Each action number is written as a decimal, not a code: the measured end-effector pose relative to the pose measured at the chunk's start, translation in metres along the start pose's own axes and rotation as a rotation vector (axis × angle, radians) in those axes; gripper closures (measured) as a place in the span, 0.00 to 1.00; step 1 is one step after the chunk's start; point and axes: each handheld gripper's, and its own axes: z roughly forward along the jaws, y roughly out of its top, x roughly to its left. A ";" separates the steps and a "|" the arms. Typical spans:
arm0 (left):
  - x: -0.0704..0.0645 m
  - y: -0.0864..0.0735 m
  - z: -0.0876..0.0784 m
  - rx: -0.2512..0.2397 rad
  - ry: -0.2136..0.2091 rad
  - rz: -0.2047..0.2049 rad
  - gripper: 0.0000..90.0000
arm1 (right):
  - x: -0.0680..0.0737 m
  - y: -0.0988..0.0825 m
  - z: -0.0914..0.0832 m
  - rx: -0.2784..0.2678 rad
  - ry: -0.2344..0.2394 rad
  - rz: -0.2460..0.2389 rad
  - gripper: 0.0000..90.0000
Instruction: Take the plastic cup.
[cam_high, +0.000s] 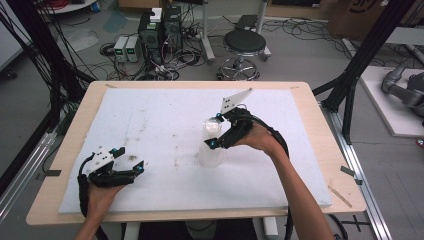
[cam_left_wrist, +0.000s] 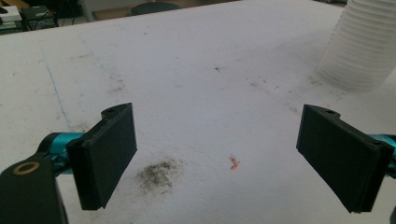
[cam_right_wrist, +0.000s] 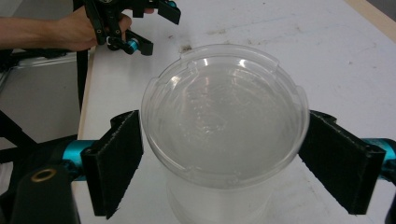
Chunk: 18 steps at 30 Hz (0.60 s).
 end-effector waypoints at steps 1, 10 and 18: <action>0.000 0.000 0.000 0.000 0.000 0.000 0.13 | 0.000 0.000 0.001 0.000 -0.003 -0.003 0.16; 0.000 0.000 0.000 0.001 -0.001 0.002 0.13 | -0.003 -0.006 0.004 0.001 -0.011 0.017 0.21; 0.000 0.000 0.000 0.002 -0.001 0.003 0.13 | -0.002 -0.006 0.004 0.012 -0.010 0.014 0.26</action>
